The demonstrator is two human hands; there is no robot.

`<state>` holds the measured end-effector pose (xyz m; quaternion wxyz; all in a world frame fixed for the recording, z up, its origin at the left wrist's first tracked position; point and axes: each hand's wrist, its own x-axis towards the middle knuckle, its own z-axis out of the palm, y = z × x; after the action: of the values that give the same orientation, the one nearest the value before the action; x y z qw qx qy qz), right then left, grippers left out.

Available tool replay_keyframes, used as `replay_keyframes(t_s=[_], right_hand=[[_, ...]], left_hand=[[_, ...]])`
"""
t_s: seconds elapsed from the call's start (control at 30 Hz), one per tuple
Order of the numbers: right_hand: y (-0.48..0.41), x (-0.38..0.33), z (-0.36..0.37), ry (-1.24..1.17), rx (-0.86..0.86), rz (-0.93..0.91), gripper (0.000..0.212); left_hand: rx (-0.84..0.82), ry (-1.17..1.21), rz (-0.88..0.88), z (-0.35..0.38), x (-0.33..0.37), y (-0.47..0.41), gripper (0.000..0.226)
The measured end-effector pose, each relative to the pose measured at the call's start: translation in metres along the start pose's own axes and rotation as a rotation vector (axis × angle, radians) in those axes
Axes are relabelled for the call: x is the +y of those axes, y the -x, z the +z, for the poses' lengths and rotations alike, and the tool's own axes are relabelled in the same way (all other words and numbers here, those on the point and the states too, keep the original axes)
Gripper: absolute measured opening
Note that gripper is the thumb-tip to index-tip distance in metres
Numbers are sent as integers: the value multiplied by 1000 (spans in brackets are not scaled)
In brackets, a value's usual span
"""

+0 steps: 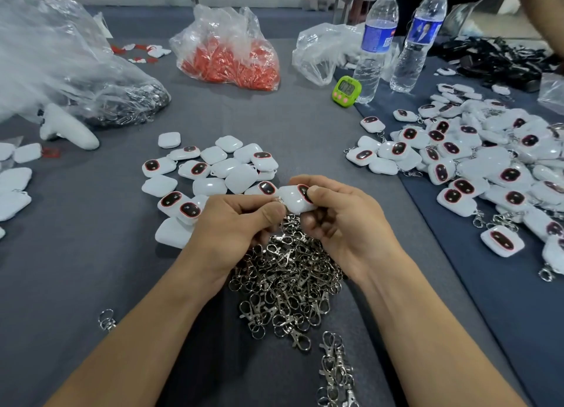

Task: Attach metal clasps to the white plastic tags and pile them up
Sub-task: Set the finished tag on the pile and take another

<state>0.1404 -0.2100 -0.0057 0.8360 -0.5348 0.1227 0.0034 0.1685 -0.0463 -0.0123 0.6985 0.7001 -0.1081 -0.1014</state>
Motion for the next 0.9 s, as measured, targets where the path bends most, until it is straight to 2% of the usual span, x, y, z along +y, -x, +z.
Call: replay_keyframes(t_s=[0.1, 0.2, 0.23, 0.3, 0.33, 0.4, 0.43, 0.5, 0.63, 0.7, 0.77, 0.9], right_hand=[[0, 0, 0, 15, -9, -34, 34], [0, 1, -2, 118, 8, -97, 30], [-1, 2, -2, 159, 18, -121, 27], [-1, 4, -1, 276, 53, -179, 23], [-2, 6, 0, 371, 77, -214, 24], [-2, 9, 2, 527, 112, -282, 26], [-2, 10, 3, 537, 120, -302, 26], [-1, 7, 4, 433, 120, -291, 27], [1, 1, 7, 119, 84, -153, 27], [2, 1, 7, 45, 74, -108, 28], [3, 1, 7, 28, 72, -96, 28], [2, 3, 6, 144, 100, -172, 24]], left_hand=[[66, -101, 59, -2, -2, 1, 19], [107, -424, 275, -4, -7, 5, 6], [132, -548, 325, -4, -9, 6, 10], [152, -775, 358, -2, -12, 8, 20], [140, -840, 334, -2, -12, 8, 17], [120, -801, 257, -1, -10, 7, 3], [128, -725, 221, -1, -10, 6, 6], [127, -576, 155, -3, -9, 3, 16], [90, -143, 16, 1, -6, -2, 18], [88, -57, -15, 1, -6, -2, 20], [110, -130, 46, -1, -8, -1, 13], [178, -583, 286, -1, -11, 5, 10]])
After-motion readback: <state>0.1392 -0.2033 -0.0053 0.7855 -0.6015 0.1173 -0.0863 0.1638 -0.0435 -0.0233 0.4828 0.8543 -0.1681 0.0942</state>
